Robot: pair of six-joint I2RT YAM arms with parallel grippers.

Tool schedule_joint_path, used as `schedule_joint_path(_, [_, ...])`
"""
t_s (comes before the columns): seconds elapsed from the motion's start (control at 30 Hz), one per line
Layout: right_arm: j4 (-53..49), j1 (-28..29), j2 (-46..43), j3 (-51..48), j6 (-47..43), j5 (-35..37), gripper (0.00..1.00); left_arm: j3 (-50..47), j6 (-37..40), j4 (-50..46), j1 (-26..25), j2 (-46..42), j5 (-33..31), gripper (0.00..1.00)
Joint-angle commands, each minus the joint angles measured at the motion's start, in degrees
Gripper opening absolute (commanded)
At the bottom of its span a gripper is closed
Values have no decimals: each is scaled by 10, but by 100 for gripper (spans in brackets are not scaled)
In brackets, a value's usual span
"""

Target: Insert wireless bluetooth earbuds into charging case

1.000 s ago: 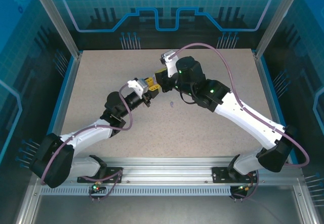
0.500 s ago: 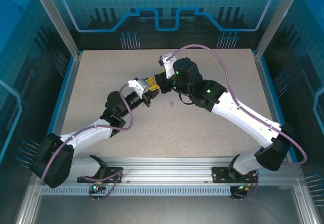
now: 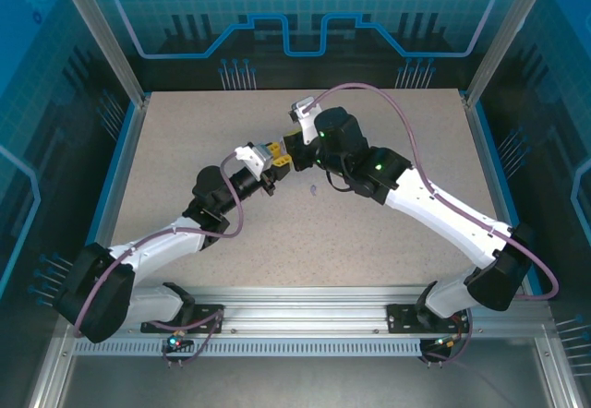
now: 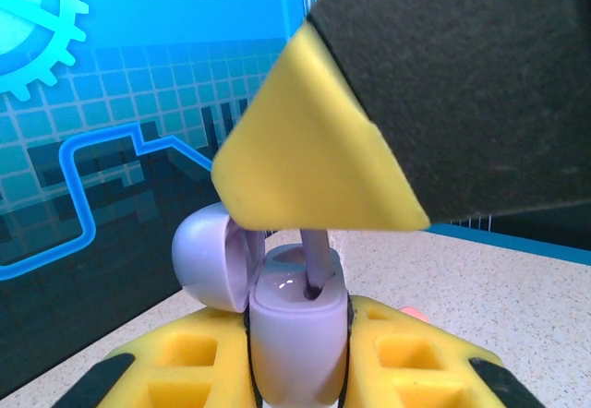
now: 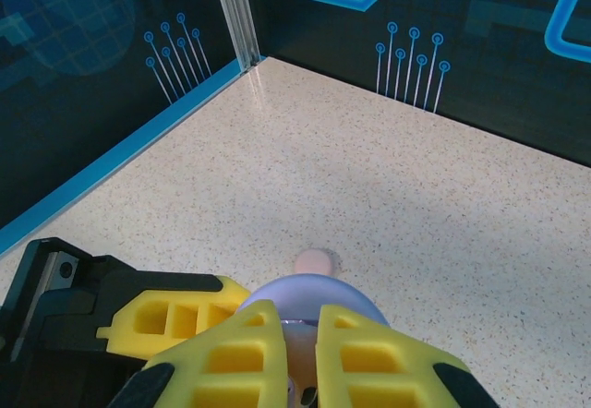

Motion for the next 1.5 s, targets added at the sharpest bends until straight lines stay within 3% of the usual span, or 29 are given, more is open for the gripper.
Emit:
schedule_joint_path(0.0, [1,2,0,-11,-12,8,11,21,15,19,-5,-20,-9,0])
schedule_joint_path(0.27, [2,6,5,-10,-25,-47,13,22,15,18,-5,-18,-12,0])
schedule_joint_path(0.4, [-5,6,2,0,-15,-44,29,20,12,19,-5,-16,-14,0])
schedule_joint_path(0.47, [-12,-1,-4,11,2,-39,46,19,11,18,-5,-16,-15,0])
schedule_joint_path(0.63, [-11,-36,-44,15,58,-45,63,17,10,21,-5,-19,-19,0])
schedule_joint_path(0.73, [-10,-69,-75,5,101,-58,67,14,11,22,-5,-19,-22,0])
schedule_joint_path(0.87, [-46,-124,-88,-12,172,-58,70,9,12,27,-5,-22,-27,0])
schedule_joint_path(1.03, [-172,-159,-12,0,227,-32,68,1,14,35,-5,-28,-41,0])
schedule_joint_path(1.47, [-262,-123,282,51,265,-14,55,-8,16,36,-5,-49,-56,0])
